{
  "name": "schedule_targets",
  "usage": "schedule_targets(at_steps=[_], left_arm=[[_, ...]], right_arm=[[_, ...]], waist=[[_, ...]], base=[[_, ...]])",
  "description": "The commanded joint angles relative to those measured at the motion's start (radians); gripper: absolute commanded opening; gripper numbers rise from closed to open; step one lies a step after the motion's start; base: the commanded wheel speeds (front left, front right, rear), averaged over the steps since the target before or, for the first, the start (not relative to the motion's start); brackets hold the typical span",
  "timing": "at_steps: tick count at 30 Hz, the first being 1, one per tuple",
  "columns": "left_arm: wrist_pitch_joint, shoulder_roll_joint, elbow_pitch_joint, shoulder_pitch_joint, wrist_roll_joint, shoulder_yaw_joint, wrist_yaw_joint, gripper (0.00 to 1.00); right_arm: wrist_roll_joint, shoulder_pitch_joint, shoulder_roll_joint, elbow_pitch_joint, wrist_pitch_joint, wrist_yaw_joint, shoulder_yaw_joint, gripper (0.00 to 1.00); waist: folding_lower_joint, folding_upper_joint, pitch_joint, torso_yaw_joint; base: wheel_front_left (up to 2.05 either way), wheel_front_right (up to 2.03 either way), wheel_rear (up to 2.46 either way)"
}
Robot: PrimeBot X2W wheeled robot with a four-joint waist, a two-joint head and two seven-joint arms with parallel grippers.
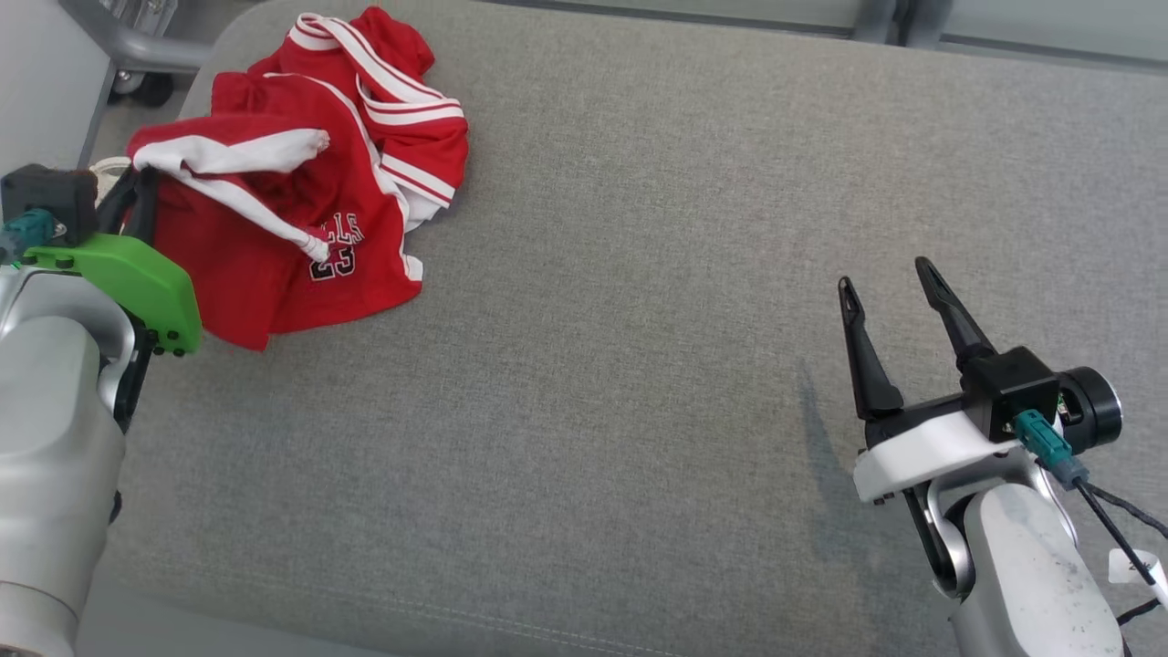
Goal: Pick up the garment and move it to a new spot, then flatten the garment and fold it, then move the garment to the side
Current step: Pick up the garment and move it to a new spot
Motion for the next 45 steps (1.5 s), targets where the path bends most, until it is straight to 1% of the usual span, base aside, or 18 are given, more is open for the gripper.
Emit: schedule_targets(at_steps=[1,2,7,12,19,28,31,34,41,45], left_arm=[[-0.007,0.021,-0.013,-0.021,0.011,-0.004,0.004,0.00],[-0.009,0.038,-0.033,-0.031,0.023,-0.010,0.004,0.00],[-0.008,0.075,-0.096,-0.067,0.047,-0.022,0.005,0.00],[-0.008,0.081,-0.153,-0.092,0.065,-0.043,0.005,0.00],[0.017,0.049,-0.276,-0.112,0.074,-0.098,0.001,0.00],[0.050,-0.004,-0.433,-0.069,0.046,-0.153,-0.001,0.00],[0.062,-0.035,-0.465,-0.058,0.032,-0.159,0.014,0.00],[0.064,-0.077,-0.490,-0.034,0.019,-0.167,0.026,0.00],[0.032,-0.213,-0.493,0.053,-0.007,-0.221,0.040,0.00],[0.017,-0.274,-0.463,0.091,-0.014,-0.251,0.042,0.00]], right_arm=[[0.011,0.020,0.001,0.012,-0.013,0.000,-0.006,1.00],[0.017,0.030,0.004,0.025,-0.019,0.000,-0.012,1.00],[0.035,0.055,0.007,0.048,-0.030,0.000,-0.031,1.00],[0.073,0.081,0.007,0.065,-0.034,0.000,-0.030,1.00],[0.114,0.103,0.007,0.059,-0.036,0.000,-0.031,1.00],[0.118,0.116,0.007,0.042,-0.037,0.000,-0.043,1.00],[0.115,0.119,0.007,0.038,-0.037,0.000,-0.048,1.00],[0.120,0.119,0.007,0.035,-0.037,0.000,-0.042,1.00],[0.135,0.100,0.007,0.026,-0.037,0.000,-0.024,1.00],[0.143,0.090,0.007,0.027,-0.037,0.000,-0.013,1.00]], waist=[[0.0000,0.0001,-0.048,-0.024],[0.0000,0.0001,-0.072,-0.037],[0.0000,0.0001,-0.124,-0.073],[0.0000,0.0001,-0.157,-0.105],[0.0000,0.0001,-0.189,-0.179],[0.0000,0.0001,-0.193,-0.280],[0.0000,0.0001,-0.188,-0.306],[0.0000,0.0001,-0.179,-0.330],[0.0000,0.0001,-0.139,-0.377],[0.0000,0.0001,-0.112,-0.406]], base=[[0.00,0.00,0.00],[0.00,0.00,0.00],[0.00,0.00,0.00],[0.00,0.00,0.00],[0.00,0.00,0.00],[0.00,0.00,0.00],[0.00,0.00,0.00],[0.00,0.00,0.00],[0.00,0.00,0.00],[0.00,0.00,0.00]])
